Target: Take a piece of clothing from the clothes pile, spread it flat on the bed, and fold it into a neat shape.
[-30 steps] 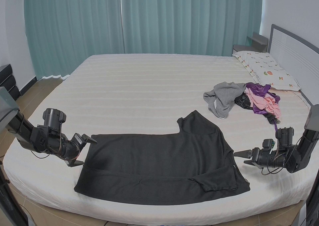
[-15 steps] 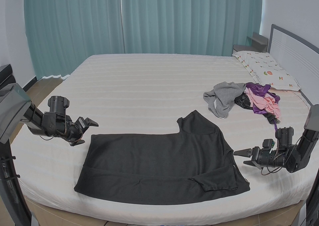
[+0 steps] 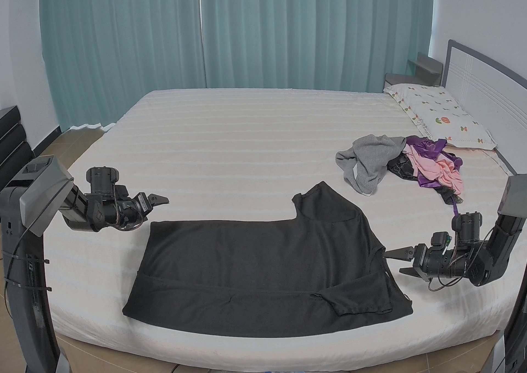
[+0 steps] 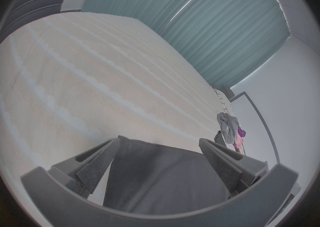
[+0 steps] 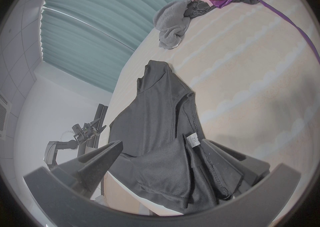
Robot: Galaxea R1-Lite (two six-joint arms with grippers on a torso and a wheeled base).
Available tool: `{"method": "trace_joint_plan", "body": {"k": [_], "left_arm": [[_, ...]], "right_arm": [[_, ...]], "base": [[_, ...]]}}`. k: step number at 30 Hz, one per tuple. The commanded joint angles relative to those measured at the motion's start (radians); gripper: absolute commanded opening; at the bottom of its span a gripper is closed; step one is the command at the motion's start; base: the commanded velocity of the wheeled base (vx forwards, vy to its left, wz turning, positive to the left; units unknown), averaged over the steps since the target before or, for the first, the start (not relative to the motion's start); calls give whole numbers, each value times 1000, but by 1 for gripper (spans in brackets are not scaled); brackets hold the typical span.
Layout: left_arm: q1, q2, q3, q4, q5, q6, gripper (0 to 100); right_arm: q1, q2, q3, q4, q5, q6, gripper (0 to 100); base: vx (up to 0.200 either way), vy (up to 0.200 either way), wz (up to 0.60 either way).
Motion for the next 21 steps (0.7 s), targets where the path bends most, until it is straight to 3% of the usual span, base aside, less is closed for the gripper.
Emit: {"method": "trace_joint_plan", "body": {"k": [1,10,21], "left_arm": [[3,76,1,-59,1,21,100],[5,99,7,-108,-4,30,100],[2,119,4,-145,-5,29,100]], "right_arm": [[1,51,-1,-26,2,0,100],[14,66,4,-82,2,69,100],[16,71,9,-99,2,70,100]], "base": [[0,0,0],[0,0,0],[0,0,0]]}}
